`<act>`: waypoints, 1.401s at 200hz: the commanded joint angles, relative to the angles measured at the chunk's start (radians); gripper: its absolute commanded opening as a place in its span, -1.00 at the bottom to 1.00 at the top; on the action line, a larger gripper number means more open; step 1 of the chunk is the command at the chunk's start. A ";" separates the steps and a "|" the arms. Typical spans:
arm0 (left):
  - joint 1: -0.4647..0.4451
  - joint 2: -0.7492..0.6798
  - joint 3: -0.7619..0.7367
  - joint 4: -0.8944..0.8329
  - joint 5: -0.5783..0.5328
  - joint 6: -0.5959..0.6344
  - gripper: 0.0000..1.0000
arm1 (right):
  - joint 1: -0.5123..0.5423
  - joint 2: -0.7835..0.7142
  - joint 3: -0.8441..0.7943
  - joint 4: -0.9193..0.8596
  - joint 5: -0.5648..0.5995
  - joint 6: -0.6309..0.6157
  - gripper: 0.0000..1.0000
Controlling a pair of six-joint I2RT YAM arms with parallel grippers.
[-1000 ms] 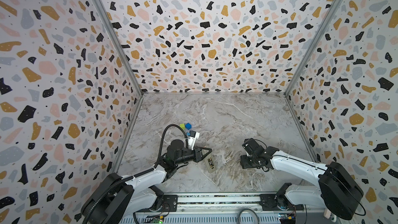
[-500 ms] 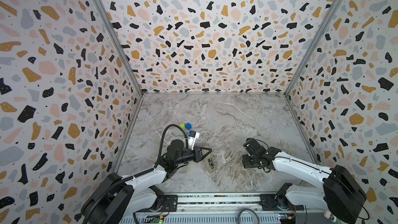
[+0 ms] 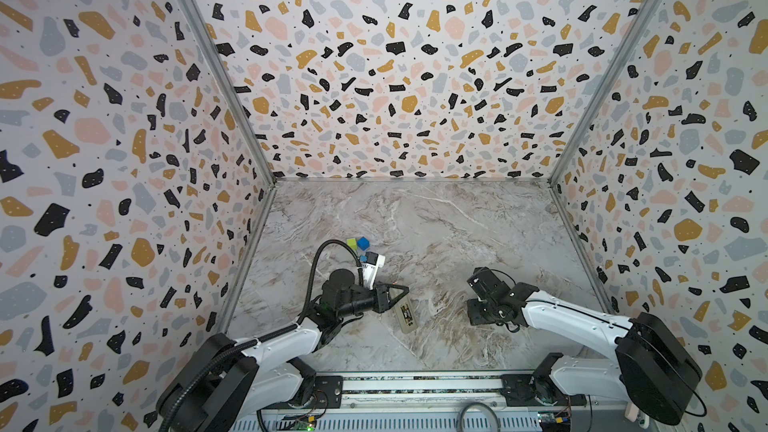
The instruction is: Load the batteries into the remote control
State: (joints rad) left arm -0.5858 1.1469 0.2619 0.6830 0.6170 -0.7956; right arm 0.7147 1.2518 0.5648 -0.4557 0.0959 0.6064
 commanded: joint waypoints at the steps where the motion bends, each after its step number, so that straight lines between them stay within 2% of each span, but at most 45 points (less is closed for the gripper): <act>1: -0.007 -0.004 0.017 0.072 -0.002 0.021 -1.00 | 0.002 0.005 -0.012 0.003 -0.004 0.000 0.14; 103: -0.006 -0.006 0.017 0.066 -0.002 0.026 -1.00 | 0.003 0.019 -0.028 0.028 -0.031 -0.006 0.04; 172: -0.006 -0.006 0.017 0.064 -0.005 0.026 -1.00 | 0.137 0.162 0.069 0.015 0.005 0.007 -0.16; 220: -0.006 -0.013 0.016 0.050 -0.010 0.031 -1.00 | 0.172 0.204 0.107 0.005 0.015 0.007 -0.22; 234: -0.006 -0.012 0.019 0.045 -0.010 0.034 -1.00 | 0.176 0.183 0.118 -0.020 0.023 0.006 -0.14; 260: -0.007 -0.001 0.023 0.044 -0.010 0.038 -1.00 | 0.177 0.131 0.130 -0.082 0.027 0.001 0.18; 280: -0.006 0.005 0.026 0.047 -0.009 0.038 -1.00 | 0.176 0.090 0.107 -0.112 0.025 0.008 0.32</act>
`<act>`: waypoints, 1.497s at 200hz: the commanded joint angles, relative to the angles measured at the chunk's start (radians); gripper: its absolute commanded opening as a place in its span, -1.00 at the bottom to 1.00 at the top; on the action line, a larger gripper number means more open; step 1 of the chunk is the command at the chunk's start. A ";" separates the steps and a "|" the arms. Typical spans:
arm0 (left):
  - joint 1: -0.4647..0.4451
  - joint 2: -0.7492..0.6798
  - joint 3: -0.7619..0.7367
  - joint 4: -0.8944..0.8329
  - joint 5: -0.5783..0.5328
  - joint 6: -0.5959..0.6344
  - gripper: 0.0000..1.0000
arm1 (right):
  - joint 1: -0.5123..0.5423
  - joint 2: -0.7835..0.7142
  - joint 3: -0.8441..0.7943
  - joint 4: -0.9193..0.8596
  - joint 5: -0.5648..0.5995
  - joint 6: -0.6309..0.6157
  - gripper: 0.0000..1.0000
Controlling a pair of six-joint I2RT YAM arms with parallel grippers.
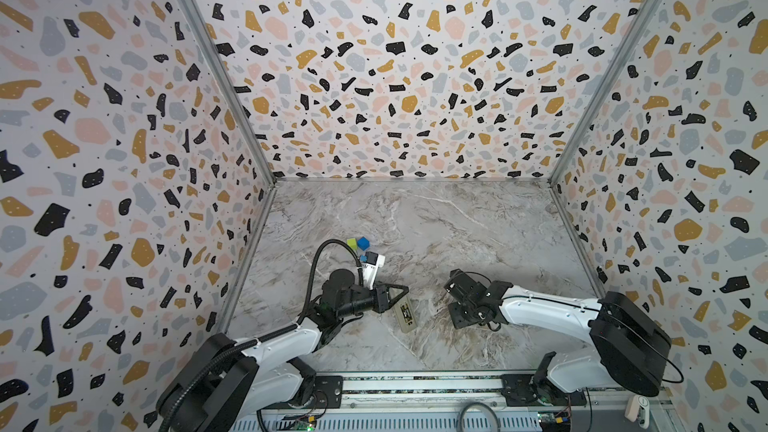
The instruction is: Load the batteries into the remote control
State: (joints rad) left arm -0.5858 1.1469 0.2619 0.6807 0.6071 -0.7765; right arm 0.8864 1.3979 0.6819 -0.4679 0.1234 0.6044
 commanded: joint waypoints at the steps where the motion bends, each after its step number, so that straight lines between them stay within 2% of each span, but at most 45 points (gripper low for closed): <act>1: -0.006 0.005 0.026 0.048 0.001 0.019 -1.00 | 0.004 -0.059 -0.012 -0.100 -0.003 0.011 0.33; 64: -0.007 -0.002 0.031 0.040 -0.001 0.020 -1.00 | -0.016 -0.116 -0.090 -0.084 -0.030 0.028 0.43; 150: -0.006 -0.002 0.036 0.028 -0.004 0.026 -1.00 | -0.005 -0.114 -0.105 -0.030 -0.073 0.055 0.33; 216: -0.007 -0.006 0.037 0.011 -0.008 0.032 -1.00 | 0.008 -0.039 -0.070 0.068 -0.099 0.058 0.31; 299: -0.006 -0.026 0.039 -0.035 -0.029 0.049 -1.00 | 0.012 0.088 0.066 0.151 -0.123 0.017 0.31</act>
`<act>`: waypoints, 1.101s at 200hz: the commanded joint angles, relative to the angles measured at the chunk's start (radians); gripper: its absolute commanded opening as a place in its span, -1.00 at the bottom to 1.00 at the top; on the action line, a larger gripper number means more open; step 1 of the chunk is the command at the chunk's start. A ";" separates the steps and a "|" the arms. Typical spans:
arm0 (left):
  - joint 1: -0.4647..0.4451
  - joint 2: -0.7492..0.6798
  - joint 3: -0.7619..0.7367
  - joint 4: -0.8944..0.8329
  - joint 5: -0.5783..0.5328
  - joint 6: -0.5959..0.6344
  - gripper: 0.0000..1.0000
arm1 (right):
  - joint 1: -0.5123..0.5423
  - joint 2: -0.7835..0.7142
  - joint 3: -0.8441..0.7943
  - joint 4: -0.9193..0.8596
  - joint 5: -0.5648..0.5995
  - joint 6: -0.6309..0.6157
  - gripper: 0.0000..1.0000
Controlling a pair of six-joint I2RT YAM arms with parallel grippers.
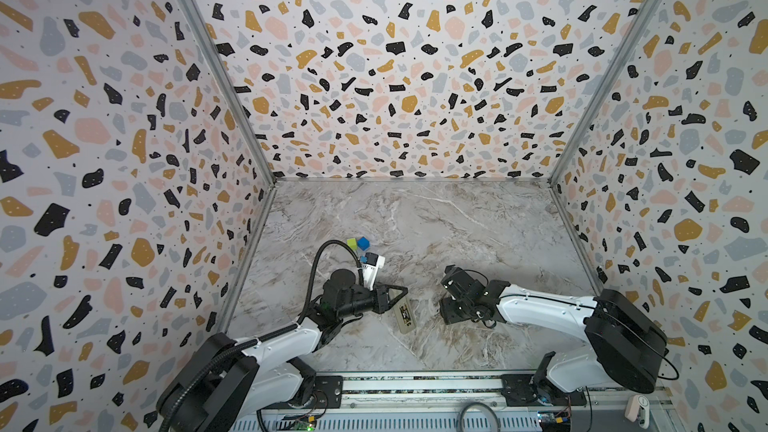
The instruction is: Load the batteries into the remote control
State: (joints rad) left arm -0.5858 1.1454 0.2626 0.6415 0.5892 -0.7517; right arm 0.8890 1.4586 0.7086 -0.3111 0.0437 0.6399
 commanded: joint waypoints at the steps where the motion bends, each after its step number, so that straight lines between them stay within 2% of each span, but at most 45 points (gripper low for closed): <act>1: -0.006 -0.025 0.038 0.004 -0.010 0.024 -1.00 | 0.009 0.028 0.042 -0.008 -0.043 -0.020 0.30; 36: -0.006 -0.041 0.035 -0.022 -0.032 0.026 -1.00 | 0.013 -0.020 0.108 -0.085 -0.019 -0.054 0.30; 80: -0.005 -0.040 0.029 -0.005 -0.048 0.003 -1.00 | -0.031 -0.034 0.147 -0.165 -0.025 -0.176 0.30; 164: -0.005 -0.042 0.038 -0.013 -0.056 -0.005 -1.00 | -0.102 0.064 0.150 -0.122 -0.140 -0.302 0.49; 220: -0.005 -0.032 0.046 -0.008 -0.058 -0.008 -1.00 | -0.102 0.099 0.133 -0.108 -0.190 -0.337 0.51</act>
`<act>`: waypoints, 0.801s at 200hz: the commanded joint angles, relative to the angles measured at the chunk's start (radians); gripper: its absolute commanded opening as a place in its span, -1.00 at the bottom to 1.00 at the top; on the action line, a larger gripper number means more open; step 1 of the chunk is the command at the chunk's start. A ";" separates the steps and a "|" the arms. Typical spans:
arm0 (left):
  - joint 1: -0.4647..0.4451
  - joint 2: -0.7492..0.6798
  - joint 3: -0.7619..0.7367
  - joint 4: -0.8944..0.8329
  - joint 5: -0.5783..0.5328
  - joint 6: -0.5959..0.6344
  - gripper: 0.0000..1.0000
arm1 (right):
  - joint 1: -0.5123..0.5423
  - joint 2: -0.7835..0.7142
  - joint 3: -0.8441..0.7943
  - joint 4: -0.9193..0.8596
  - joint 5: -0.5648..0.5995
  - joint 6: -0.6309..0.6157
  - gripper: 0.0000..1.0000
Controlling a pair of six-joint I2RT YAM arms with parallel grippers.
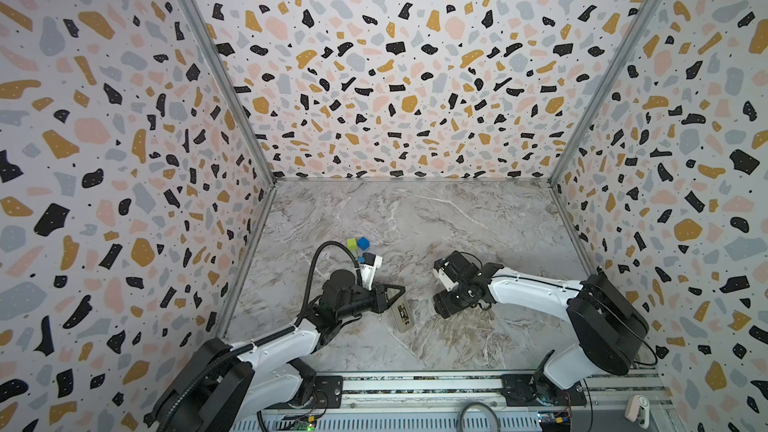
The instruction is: Load the batteries into the remote control
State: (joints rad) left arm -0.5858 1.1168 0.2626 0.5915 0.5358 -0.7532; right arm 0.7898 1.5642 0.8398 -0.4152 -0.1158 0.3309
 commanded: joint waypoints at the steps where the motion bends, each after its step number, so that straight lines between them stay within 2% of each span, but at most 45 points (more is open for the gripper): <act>1: -0.005 -0.003 0.046 0.041 -0.005 -0.006 -1.00 | -0.003 -0.005 0.000 -0.004 -0.032 -0.028 0.51; 61: -0.005 0.001 0.038 0.060 -0.005 -0.014 -1.00 | 0.013 -0.071 -0.073 -0.023 -0.035 0.023 0.46; 132: -0.005 -0.004 0.028 0.071 -0.008 -0.023 -1.00 | 0.130 -0.094 -0.084 -0.044 -0.003 0.124 0.41; 160: -0.005 -0.005 0.027 0.068 -0.010 -0.021 -1.00 | 0.143 -0.098 -0.065 -0.068 0.053 0.148 0.39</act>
State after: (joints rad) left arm -0.5858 1.1191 0.2626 0.6006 0.5320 -0.7738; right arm 0.9211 1.4891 0.7643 -0.4198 -0.1154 0.4324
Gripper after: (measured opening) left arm 0.234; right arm 0.699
